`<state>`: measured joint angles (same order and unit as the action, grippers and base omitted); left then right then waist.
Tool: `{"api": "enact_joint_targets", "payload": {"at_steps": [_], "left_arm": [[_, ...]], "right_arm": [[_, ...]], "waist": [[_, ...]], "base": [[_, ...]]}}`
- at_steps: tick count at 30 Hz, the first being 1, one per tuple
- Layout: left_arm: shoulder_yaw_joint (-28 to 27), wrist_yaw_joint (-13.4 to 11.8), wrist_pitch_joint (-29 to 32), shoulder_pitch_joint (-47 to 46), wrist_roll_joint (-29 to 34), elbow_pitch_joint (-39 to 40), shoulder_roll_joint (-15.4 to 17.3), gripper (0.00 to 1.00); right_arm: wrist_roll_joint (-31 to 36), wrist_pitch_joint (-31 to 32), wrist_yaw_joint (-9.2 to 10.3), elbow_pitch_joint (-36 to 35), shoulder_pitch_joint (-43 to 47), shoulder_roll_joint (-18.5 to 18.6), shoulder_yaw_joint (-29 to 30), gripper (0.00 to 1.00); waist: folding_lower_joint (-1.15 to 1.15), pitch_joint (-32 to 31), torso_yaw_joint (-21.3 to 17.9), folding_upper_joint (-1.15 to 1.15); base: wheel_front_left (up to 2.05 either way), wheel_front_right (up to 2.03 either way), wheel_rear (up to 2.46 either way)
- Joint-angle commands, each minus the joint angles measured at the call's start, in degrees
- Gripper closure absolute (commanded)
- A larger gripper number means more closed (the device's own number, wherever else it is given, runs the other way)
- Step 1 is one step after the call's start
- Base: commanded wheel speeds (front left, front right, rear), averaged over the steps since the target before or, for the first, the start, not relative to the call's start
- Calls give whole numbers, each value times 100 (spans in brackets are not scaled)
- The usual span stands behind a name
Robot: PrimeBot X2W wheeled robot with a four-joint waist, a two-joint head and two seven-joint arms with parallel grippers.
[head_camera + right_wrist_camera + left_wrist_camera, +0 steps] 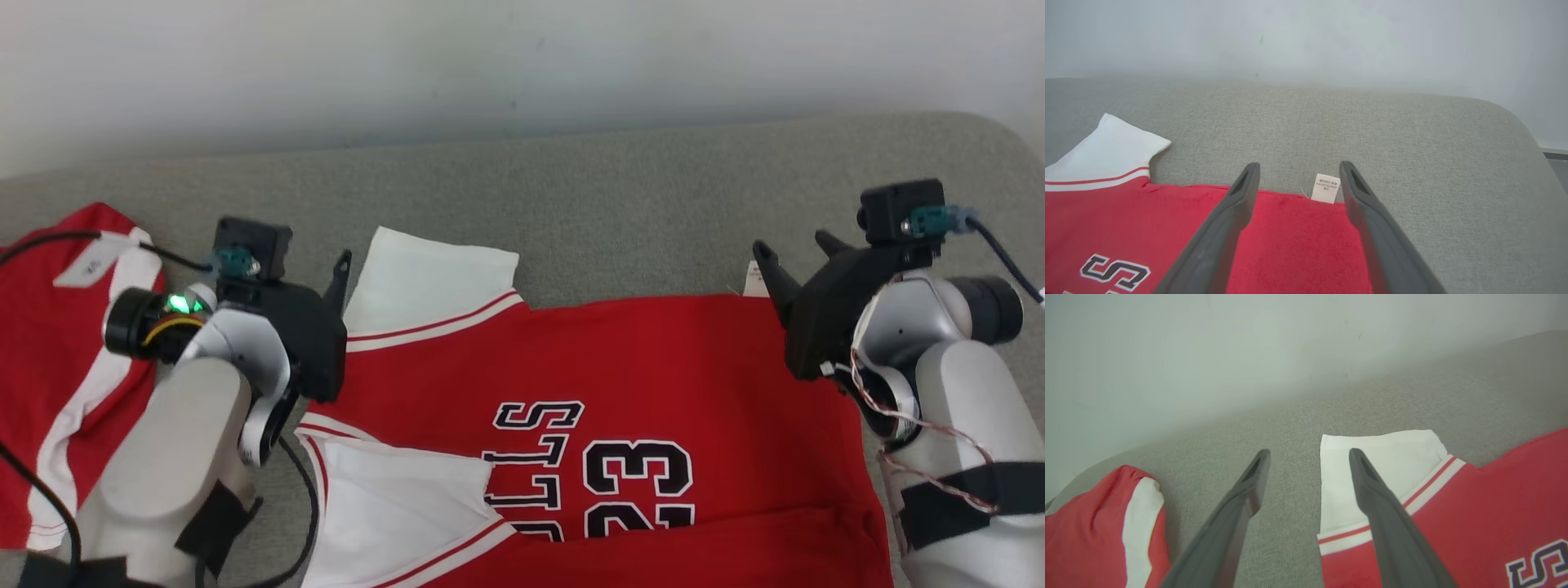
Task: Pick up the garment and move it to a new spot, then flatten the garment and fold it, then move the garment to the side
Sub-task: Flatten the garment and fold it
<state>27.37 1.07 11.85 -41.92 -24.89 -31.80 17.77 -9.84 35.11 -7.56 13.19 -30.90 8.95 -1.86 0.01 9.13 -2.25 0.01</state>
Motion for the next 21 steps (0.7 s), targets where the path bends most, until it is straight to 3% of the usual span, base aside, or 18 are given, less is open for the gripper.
{"api": "enact_joint_targets", "payload": {"at_steps": [1, 9, 21], "left_arm": [[-8, 41, -16, -301, 23, -211, -59, 0], [-31, 120, 218, -1571, -24, -1574, -265, 0], [-36, -35, 395, -2125, -129, -2499, -460, 0]], "right_arm": [[-39, -149, 14, 183, -234, -5, -37, 0], [-19, -513, 14, 950, -1082, -53, 89, 0], [76, -504, 14, 975, -1082, 61, 208, 0]], "waist": [[-1, 804, -441, -1], [-1, 1596, -620, -1], [-1, 1685, -602, -1]], "base": [[0, 0, 0], [0, 0, 0], [0, 0, 0]]}}
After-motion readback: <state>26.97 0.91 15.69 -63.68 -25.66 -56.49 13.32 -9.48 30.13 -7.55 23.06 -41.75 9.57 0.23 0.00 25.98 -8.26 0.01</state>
